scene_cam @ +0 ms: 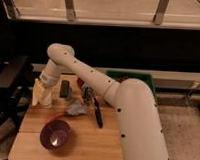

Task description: Place banana in paper cup

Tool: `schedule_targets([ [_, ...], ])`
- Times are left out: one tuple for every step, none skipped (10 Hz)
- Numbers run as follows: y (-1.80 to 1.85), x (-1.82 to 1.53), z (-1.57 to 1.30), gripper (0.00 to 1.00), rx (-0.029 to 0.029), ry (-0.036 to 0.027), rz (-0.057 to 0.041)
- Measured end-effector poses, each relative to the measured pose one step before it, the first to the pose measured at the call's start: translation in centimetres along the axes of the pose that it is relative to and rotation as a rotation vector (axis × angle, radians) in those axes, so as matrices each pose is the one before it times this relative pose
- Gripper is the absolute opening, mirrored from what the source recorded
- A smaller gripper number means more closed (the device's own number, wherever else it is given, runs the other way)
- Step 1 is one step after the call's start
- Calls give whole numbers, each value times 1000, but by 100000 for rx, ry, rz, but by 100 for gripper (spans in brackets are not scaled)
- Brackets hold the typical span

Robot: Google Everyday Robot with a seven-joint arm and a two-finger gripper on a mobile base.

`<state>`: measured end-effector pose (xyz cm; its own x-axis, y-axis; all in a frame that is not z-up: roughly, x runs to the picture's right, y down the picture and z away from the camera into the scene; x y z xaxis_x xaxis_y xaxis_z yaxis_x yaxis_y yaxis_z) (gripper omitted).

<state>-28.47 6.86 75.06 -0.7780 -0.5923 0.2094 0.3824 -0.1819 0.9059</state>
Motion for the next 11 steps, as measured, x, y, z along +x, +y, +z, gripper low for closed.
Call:
schedule_targets([
  [313,-83,369,44,945,-558,556],
  [121,32,55,53,317,-5,349],
  [272,-36,-83,63,58,48,601],
  [269,32,-116,74,220,87,724],
  [70,17,18,79,212,-198,260],
  [27,49,6,80,232,-153,192],
  [-16,89,-8,80,167,-52,57],
  [-30,4,-54,80,-56,-122,-44],
  [-117,56,-150,80,-430,77,-274],
  [-110,16,-540,80,-934,775,125],
  [41,-59,-1330,80,-1720,2134,527],
])
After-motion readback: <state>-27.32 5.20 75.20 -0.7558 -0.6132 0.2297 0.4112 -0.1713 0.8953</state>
